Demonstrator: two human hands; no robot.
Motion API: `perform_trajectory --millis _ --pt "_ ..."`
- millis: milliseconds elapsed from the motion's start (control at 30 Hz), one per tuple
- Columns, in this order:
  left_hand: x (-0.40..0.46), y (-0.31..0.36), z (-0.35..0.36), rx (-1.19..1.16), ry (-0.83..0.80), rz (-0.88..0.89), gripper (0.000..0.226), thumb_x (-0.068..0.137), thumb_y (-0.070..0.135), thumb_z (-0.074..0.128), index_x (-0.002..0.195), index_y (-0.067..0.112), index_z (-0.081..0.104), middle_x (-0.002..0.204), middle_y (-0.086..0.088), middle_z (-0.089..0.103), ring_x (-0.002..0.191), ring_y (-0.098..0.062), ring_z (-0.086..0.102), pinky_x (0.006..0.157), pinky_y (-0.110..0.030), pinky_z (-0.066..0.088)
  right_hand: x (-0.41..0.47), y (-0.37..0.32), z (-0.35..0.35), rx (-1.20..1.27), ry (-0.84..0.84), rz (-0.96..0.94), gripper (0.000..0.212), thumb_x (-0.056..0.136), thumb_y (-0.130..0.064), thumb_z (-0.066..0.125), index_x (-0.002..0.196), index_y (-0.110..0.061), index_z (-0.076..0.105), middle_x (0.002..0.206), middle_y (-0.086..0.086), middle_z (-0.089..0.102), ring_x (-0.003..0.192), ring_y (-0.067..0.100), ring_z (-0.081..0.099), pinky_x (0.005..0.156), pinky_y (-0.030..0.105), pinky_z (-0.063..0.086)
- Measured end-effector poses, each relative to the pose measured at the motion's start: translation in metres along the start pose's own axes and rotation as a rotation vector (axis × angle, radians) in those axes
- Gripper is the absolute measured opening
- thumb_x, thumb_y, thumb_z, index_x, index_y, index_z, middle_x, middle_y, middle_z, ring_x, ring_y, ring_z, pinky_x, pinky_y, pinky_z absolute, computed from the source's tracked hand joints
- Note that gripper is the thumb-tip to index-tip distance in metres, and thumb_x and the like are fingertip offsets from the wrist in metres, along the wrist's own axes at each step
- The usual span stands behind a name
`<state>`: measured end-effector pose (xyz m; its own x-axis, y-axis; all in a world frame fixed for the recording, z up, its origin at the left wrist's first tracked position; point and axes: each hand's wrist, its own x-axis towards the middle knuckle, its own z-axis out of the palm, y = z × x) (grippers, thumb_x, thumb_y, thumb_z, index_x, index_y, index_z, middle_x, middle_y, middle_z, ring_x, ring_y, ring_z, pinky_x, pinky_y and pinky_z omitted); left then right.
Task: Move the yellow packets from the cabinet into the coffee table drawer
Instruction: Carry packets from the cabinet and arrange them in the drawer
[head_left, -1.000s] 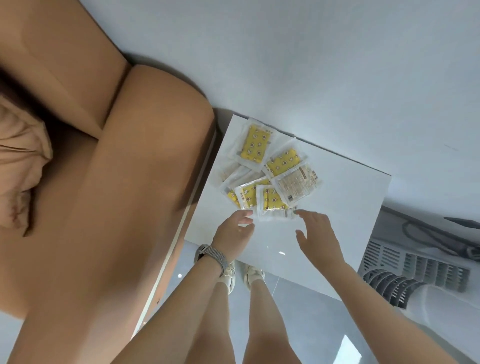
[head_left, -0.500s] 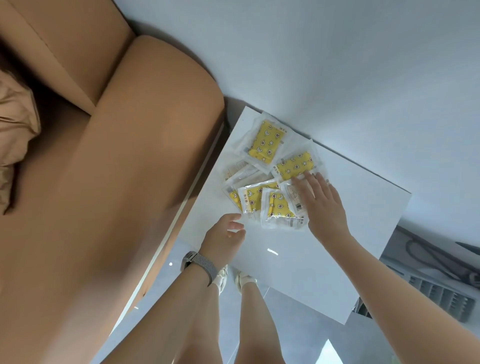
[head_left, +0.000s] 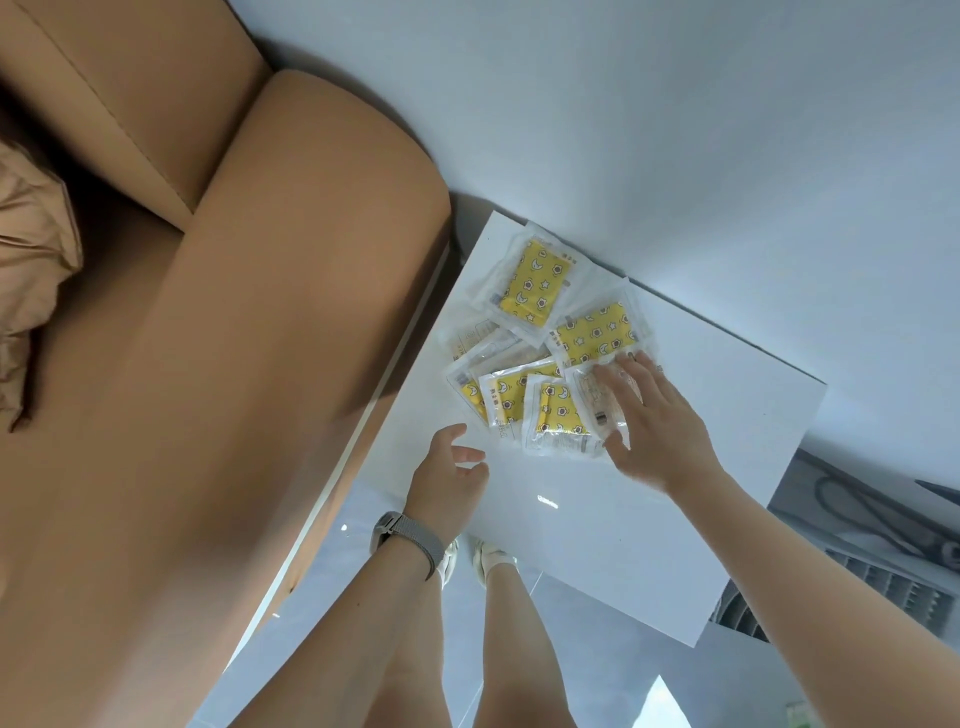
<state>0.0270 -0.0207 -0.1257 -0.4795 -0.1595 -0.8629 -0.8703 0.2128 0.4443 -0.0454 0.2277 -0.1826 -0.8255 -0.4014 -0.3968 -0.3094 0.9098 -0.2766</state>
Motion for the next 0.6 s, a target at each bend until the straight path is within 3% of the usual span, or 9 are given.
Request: perform_trajectory --millis 67,167,300,433,533,600 --pt "0.0 0.002 0.005 0.0 -0.009 0.01 0.049 0.094 0.01 0.055 0.139 0.017 0.038 0.123 -0.001 0.062 0.108 -0.019 0.059 0.096 -0.034 0.049 -0.002 0.005 0.005 -0.055 0.087 -0.048 0.067 0.079 -0.021 0.068 0.14 -0.016 0.041 0.142 0.013 0.049 0.136 0.034 0.043 0.102 0.046 0.046" --pt "-0.001 0.006 0.011 0.005 -0.026 0.035 0.048 0.094 0.011 0.054 0.138 0.017 0.038 0.122 0.0 0.062 0.108 -0.02 0.062 0.09 -0.029 0.049 -0.003 0.003 0.01 -0.138 0.21 -0.1 0.045 0.087 -0.023 0.05 0.129 -0.008 0.046 0.132 0.018 0.058 0.125 0.037 0.055 0.095 0.045 0.051" --pt "-0.003 0.01 0.017 0.01 -0.028 0.05 0.046 0.094 0.012 0.053 0.138 0.018 0.039 0.119 0.002 0.062 0.108 -0.019 0.061 0.09 -0.029 0.049 0.002 -0.009 0.008 -0.107 0.271 -0.011 0.038 0.076 0.001 0.054 0.114 0.0 0.06 0.117 0.017 0.066 0.111 0.038 0.063 0.089 0.045 0.053" --pt "-0.006 0.01 0.019 0.012 -0.042 0.063 0.046 0.094 0.011 0.054 0.137 0.017 0.041 0.115 0.004 0.062 0.103 -0.016 0.061 0.085 -0.027 0.05 0.016 -0.02 -0.009 0.15 0.24 0.281 0.034 0.083 0.01 0.049 0.112 -0.005 0.061 0.1 0.013 0.069 0.093 0.036 0.062 0.071 0.035 0.046" --pt "-0.011 0.012 0.02 0.009 -0.066 0.095 0.045 0.093 0.014 0.059 0.135 0.019 0.044 0.113 0.007 0.061 0.096 -0.011 0.058 0.076 -0.016 0.047 0.022 -0.025 -0.026 0.432 0.246 0.394 0.023 0.099 -0.007 0.048 0.118 -0.002 0.059 0.125 0.015 0.056 0.113 0.028 0.052 0.084 0.022 0.036" --pt "-0.012 0.014 0.021 -0.037 -0.068 0.117 0.044 0.091 0.02 0.064 0.132 0.022 0.047 0.109 0.01 0.061 0.098 -0.012 0.061 0.08 -0.021 0.051 0.018 -0.033 -0.04 0.61 0.288 0.475 0.025 0.1 -0.011 0.049 0.119 0.002 0.058 0.126 0.018 0.051 0.116 0.027 0.049 0.085 0.014 0.032"
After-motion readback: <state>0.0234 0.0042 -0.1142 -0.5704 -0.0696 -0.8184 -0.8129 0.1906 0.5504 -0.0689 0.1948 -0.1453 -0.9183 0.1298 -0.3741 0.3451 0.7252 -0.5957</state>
